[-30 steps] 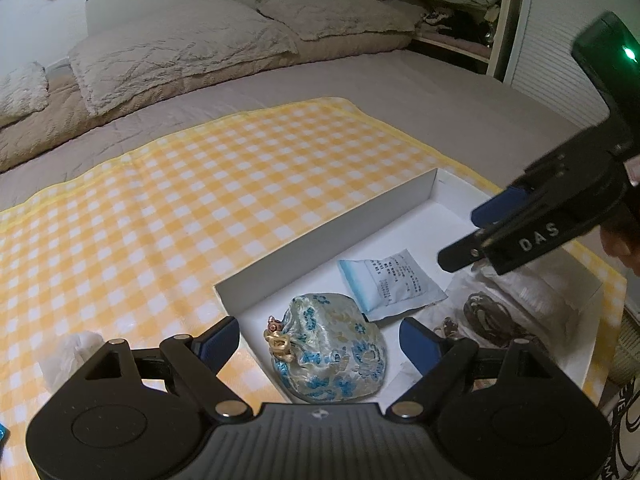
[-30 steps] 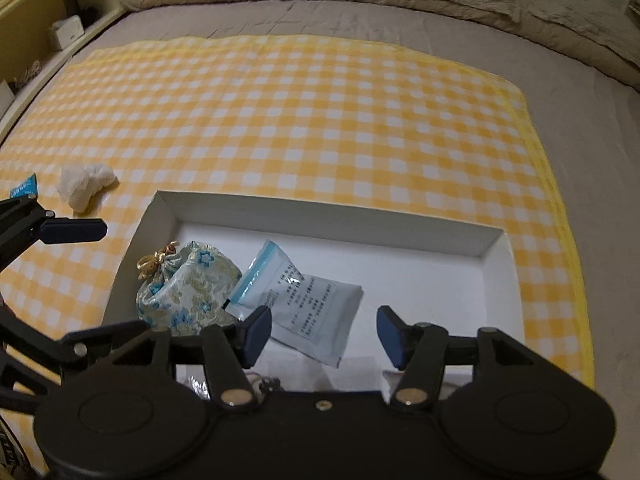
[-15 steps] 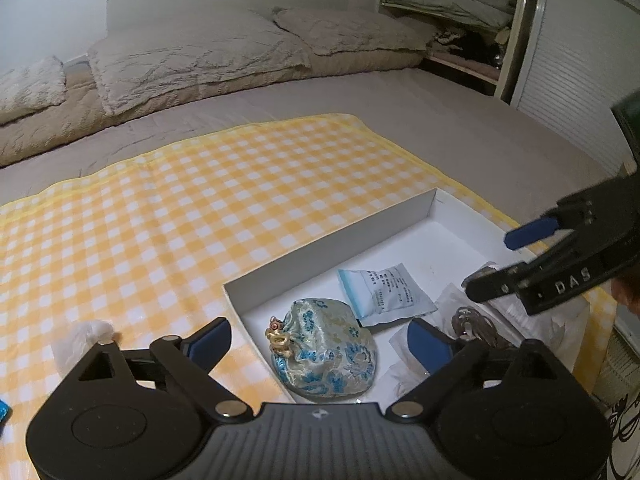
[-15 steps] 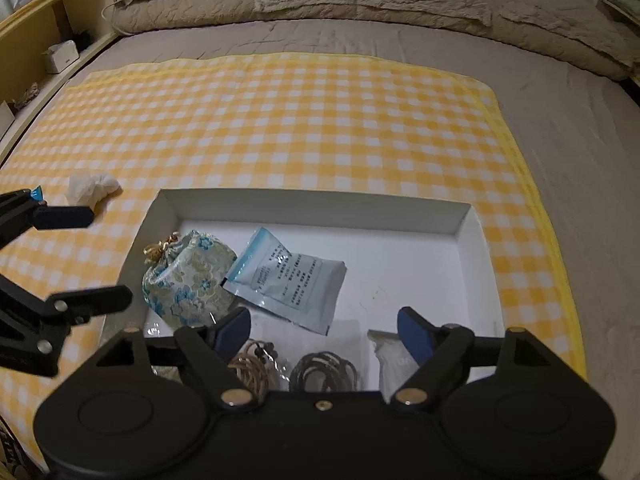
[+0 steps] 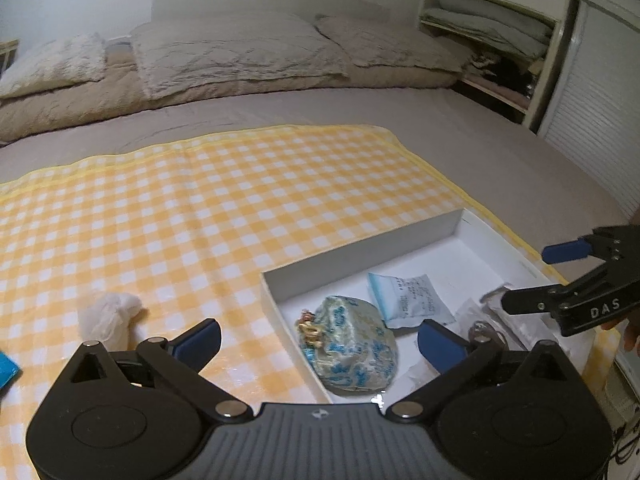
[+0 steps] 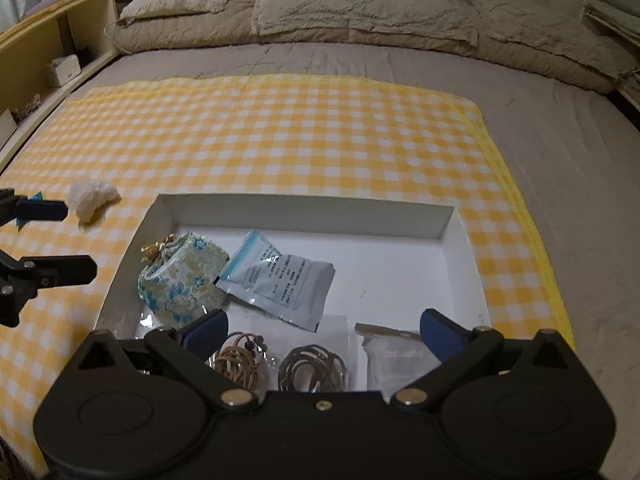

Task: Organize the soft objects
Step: 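Lift both open tools out of the box and move back over the cloth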

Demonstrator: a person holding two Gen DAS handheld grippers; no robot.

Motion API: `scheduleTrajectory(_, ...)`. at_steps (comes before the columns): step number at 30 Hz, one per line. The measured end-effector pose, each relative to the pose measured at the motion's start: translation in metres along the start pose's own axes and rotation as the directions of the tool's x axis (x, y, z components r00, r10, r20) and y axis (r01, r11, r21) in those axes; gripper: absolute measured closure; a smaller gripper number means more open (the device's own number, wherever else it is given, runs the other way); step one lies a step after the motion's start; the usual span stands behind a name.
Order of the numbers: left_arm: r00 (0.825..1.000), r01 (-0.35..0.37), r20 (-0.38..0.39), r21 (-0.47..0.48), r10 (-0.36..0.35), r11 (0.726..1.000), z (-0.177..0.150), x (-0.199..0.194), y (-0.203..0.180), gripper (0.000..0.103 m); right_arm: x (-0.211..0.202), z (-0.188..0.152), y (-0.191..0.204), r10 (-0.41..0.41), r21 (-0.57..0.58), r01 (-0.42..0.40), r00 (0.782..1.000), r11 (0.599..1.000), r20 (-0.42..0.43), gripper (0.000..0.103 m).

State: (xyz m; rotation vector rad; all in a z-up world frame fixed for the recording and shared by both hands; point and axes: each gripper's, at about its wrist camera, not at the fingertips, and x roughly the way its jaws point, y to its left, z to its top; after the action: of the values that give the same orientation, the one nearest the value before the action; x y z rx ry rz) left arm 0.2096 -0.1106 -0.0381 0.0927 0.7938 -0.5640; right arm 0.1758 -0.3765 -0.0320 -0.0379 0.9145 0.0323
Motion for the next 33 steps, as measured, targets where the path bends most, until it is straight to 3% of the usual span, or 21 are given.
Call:
scheduleTrajectory(17,0.989,-0.132,0.048,-0.163,0.141,0.978,-0.003,-0.03,0.065,0.0,-0.004,0.017,0.019,0.03,0.012,-0.033,0.985,0.999,0.168,0.0)
scheduleTrajectory(24,0.974,-0.188,0.087,-0.214,0.211,0.958,-0.005,-0.055,0.099,0.0,0.0,0.036,0.045,0.06,-0.003,-0.061,0.977,0.998,0.206,0.0)
scheduleTrajectory(33,0.938,-0.291,0.108,-0.271,0.33,0.918,-0.01,-0.081,0.143,0.0,0.008,0.058,0.096,0.126,-0.065,-0.114,0.961,0.991,0.245,0.0)
